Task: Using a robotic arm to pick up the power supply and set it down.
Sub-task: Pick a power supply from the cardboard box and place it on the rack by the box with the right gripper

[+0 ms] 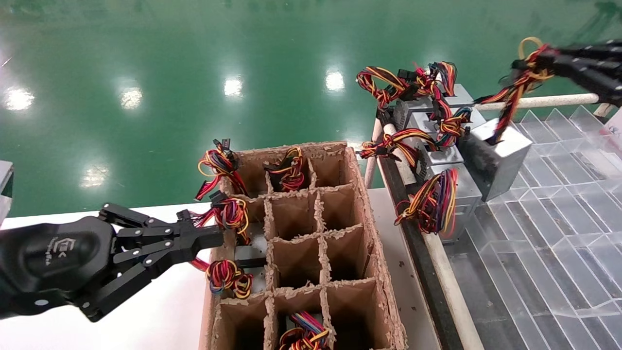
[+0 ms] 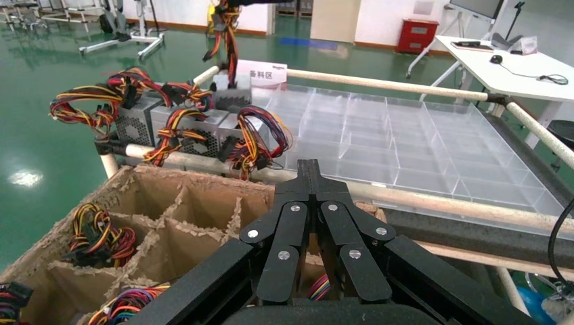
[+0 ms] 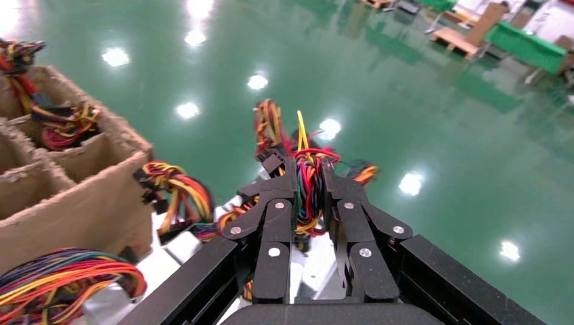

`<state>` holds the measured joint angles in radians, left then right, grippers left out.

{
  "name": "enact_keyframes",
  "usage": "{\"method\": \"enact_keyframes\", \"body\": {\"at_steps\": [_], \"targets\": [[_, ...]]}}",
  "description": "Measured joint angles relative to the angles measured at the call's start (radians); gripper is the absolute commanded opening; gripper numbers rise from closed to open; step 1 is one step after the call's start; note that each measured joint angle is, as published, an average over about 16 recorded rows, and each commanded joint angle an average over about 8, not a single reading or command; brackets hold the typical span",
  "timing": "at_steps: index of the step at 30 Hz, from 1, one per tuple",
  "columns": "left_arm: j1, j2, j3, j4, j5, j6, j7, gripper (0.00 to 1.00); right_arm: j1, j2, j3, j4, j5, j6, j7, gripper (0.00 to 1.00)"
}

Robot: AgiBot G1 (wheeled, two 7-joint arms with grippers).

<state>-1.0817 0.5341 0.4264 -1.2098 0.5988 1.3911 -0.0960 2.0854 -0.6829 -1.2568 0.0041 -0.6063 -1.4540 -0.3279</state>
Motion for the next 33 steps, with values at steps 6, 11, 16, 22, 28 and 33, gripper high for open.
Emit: {"method": "enact_keyframes", "body": {"at_steps": [6,11,16,22,28,33], "targets": [[0.0,0.0,0.0,0.0,0.0,0.0,0.0,0.0,-0.015,-0.017,0.008,0.0,0.011,-0.001,0.005,0.0],[0.0,0.0,0.0,0.0,0.0,0.0,0.0,0.0,-0.024,-0.029,0.017,-0.003,0.024,0.005,0.011,0.0],[0.0,0.0,0.0,0.0,0.0,0.0,0.0,0.0,-0.036,-0.04,0.025,-0.007,0.036,0.012,0.017,0.0],[0.0,0.0,0.0,0.0,0.0,0.0,0.0,0.0,-0.058,-0.049,0.028,-0.01,0.039,0.017,0.021,0.0],[0.0,0.0,0.0,0.0,0.0,0.0,0.0,0.0,-0.084,-0.057,0.026,-0.012,0.037,0.021,0.022,0.0],[0.0,0.0,0.0,0.0,0.0,0.0,0.0,0.0,-0.101,-0.062,0.024,-0.012,0.034,0.024,0.024,0.0]]}}
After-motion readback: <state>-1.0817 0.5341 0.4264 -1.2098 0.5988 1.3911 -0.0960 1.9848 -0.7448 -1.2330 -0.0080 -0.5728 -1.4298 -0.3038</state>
